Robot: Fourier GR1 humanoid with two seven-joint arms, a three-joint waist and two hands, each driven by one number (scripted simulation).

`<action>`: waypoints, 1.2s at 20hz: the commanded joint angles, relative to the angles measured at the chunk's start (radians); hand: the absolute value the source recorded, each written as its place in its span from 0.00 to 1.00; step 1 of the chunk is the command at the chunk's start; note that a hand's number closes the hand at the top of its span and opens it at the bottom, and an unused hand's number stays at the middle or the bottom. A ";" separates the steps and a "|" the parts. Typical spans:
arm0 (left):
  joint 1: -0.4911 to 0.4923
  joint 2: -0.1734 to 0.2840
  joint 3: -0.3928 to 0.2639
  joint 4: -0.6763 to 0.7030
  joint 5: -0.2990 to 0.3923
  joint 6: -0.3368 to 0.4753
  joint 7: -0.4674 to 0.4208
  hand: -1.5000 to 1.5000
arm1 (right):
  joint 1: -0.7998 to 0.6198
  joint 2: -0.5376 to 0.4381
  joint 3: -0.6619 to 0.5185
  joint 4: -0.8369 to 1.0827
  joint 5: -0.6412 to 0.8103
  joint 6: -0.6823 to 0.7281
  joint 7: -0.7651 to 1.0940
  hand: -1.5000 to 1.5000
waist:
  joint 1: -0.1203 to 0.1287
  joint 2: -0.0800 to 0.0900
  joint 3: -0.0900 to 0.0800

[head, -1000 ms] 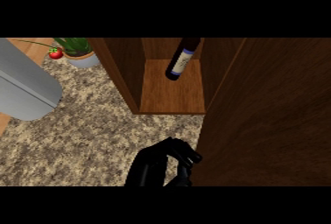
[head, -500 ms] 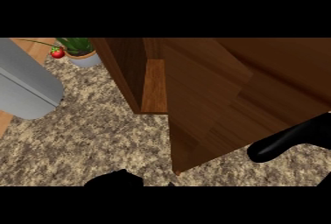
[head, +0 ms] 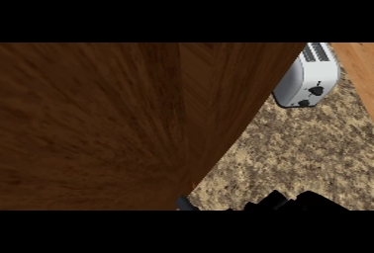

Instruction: Pick up the wine, place it into the cabinet and close the cabinet

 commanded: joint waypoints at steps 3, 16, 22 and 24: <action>0.144 0.142 0.228 -0.024 0.142 -0.175 -0.064 1.00 | -0.077 0.054 0.199 0.113 0.039 -0.050 0.010 1.00 | 0.014 -0.001 -0.002; 0.228 0.289 0.550 0.129 0.401 -0.553 -0.034 1.00 | -0.482 0.056 0.206 0.739 0.071 -0.274 -0.290 1.00 | 0.039 0.010 -0.001; 0.214 0.283 0.604 0.177 0.428 -0.602 -0.021 1.00 | -0.590 0.056 0.136 1.046 -0.029 -0.308 -0.462 1.00 | 0.040 0.016 -0.001; 0.218 0.270 0.616 0.197 0.411 -0.614 -0.028 1.00 | -0.620 0.056 0.120 1.145 -0.055 -0.296 -0.497 1.00 | 0.037 0.016 -0.001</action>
